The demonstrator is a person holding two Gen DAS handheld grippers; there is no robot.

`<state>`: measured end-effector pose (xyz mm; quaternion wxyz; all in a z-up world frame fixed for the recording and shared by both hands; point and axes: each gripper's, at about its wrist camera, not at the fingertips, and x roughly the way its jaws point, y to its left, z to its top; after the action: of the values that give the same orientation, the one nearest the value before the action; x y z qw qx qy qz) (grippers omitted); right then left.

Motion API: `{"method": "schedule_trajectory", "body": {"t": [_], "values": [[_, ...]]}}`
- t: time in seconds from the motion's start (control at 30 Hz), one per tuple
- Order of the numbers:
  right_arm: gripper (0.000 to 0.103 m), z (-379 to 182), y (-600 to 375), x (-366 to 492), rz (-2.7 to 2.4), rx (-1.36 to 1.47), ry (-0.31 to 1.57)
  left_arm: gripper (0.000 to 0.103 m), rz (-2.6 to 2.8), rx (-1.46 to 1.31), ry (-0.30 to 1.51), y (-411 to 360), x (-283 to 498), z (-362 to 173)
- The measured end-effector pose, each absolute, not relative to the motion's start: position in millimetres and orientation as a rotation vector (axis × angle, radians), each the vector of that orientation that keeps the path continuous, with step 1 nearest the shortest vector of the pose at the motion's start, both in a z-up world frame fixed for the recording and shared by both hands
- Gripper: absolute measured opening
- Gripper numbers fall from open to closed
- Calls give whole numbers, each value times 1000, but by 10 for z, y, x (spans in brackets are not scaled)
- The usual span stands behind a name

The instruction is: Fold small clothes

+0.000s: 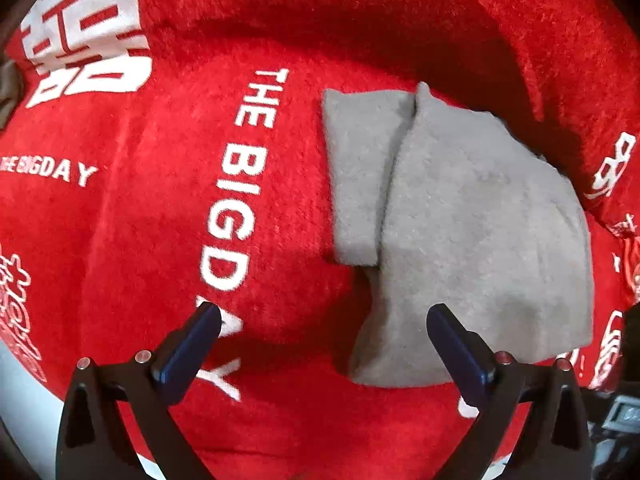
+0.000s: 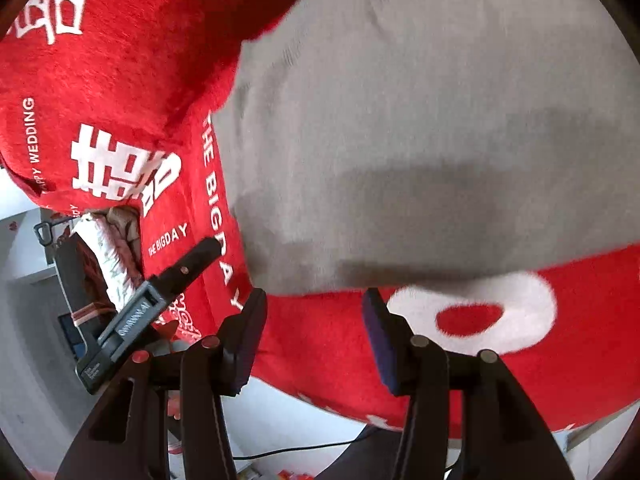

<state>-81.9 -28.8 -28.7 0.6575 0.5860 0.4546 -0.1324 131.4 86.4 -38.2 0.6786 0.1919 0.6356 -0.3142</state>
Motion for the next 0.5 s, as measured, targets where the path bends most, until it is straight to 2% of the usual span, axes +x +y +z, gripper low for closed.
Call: {"method": "schedule_trajectory", "body": {"t": [0.2,0.23,0.27,0.3,0.5], "values": [[52,60,-515,-593,-356,1127,978,103,-649,474,1448,748,1468,-667],[40,75,-565,-497,-362,1108,972,103,-642,477,1446,735,1499,-720],[20,67,-623,-379,-361,1093,970,103,-641,477,1453,735,1530,-766],[15,38,-674,-252,-358,1077,977,103,-644,474,1472,723,1562,-849],[15,-217,-816,558,-365,959,1035,103,-654,508,1481,647,1784,-1098]]}}
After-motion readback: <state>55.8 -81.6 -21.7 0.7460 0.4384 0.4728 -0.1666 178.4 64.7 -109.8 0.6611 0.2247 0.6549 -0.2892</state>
